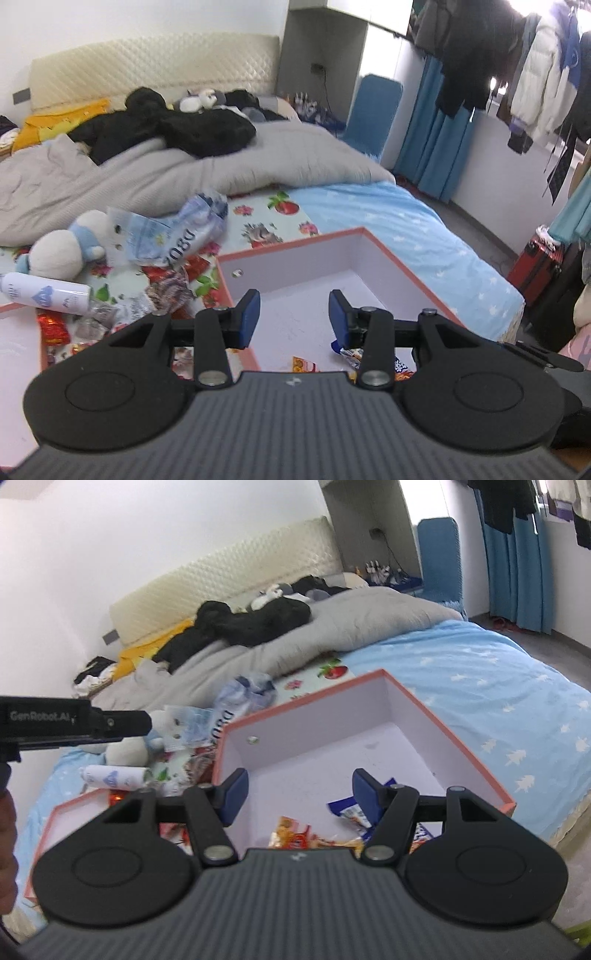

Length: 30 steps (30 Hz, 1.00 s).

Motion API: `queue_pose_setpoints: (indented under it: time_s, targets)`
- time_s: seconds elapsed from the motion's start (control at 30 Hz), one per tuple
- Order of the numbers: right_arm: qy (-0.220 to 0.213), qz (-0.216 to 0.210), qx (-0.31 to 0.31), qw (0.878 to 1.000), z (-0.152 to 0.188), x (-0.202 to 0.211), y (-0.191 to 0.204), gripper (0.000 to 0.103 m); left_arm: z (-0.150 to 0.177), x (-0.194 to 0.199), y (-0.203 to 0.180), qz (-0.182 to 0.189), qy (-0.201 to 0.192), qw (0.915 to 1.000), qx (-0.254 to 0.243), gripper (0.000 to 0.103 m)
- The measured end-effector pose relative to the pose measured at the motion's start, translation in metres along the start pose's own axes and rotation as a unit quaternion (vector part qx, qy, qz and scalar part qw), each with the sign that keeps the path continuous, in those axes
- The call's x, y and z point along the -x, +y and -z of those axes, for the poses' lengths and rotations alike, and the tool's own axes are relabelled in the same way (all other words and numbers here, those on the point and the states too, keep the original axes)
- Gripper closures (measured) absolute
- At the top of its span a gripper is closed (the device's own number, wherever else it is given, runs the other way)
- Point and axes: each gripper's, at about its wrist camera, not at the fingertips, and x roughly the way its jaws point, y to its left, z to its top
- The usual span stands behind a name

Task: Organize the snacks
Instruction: 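Open the right gripper to drop the chip bag into the box, then withdraw both tools back over the snack pile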

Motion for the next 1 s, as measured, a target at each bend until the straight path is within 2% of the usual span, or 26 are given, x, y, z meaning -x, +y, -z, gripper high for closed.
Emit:
queue_pose_setpoints:
  time_s: [0.43, 0.67, 1.0]
  targets:
    - [-0.043, -0.037, 0.033, 0.998, -0.005, 0.042, 0.049, 0.038, 0.029, 0.088, 0.047, -0.035, -0.047, 0.9980, 0.025, 0.056]
    - [-0.032, -0.068, 0.055, 0.996, 0.013, 0.044, 0.080, 0.038, 0.057, 0.119, 0.074, -0.057, -0.047, 0.9961, 0.048, 0.056]
    - [-0.016, -0.113, 0.065, 0.991, 0.047, 0.048, 0.115, 0.038, 0.101, 0.141, 0.112, -0.082, -0.034, 0.9925, 0.084, 0.056]
